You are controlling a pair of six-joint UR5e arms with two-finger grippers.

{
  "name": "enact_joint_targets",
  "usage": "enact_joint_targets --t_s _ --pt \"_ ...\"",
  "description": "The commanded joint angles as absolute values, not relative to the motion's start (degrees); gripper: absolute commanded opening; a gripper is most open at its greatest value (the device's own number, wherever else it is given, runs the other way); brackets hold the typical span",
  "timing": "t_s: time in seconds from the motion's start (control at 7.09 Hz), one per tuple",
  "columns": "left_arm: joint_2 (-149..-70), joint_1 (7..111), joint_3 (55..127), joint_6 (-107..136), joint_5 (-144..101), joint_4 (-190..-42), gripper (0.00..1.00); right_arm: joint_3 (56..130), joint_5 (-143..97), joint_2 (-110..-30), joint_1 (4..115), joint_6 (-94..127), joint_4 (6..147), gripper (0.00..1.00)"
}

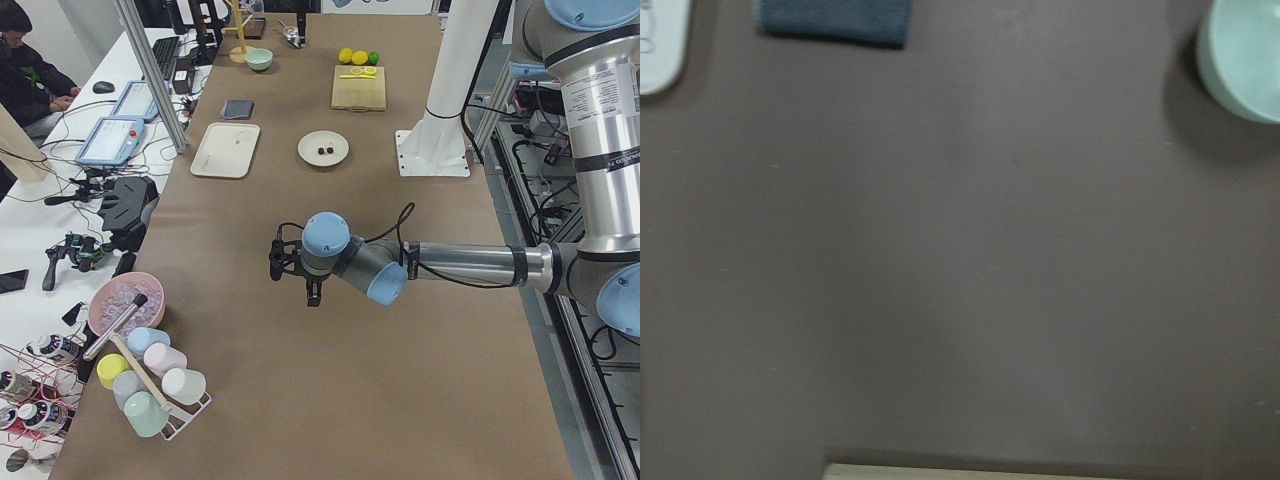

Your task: Place red cherry on plate

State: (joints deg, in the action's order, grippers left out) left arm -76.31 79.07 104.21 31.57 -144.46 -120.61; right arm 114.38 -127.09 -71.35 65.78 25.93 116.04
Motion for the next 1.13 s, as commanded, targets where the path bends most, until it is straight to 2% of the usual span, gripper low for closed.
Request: enact_joint_targets --t_s 0.0,0.28,0.56,0.99 --pt "-78.7 76.9 104.3 31.1 -144.4 -120.8 0.99 111.7 -129.8 -82.0 78.3 8.8 115.3 1.0" --pt "-78.8 75.5 104.2 27.8 -144.5 -120.7 0.99 112.7 -130.0 -85.8 80.6 5.2 113.9 1.0" --pt "-78.7 74.2 100.7 21.7 -144.3 -120.4 0.99 114.1 -136.2 -91.6 80.7 3.9 102.0 1.0" --pt "-77.0 75.3 96.6 15.1 -148.3 -120.5 0.99 110.4 -138.0 -96.6 85.9 -2.2 96.7 1.0"
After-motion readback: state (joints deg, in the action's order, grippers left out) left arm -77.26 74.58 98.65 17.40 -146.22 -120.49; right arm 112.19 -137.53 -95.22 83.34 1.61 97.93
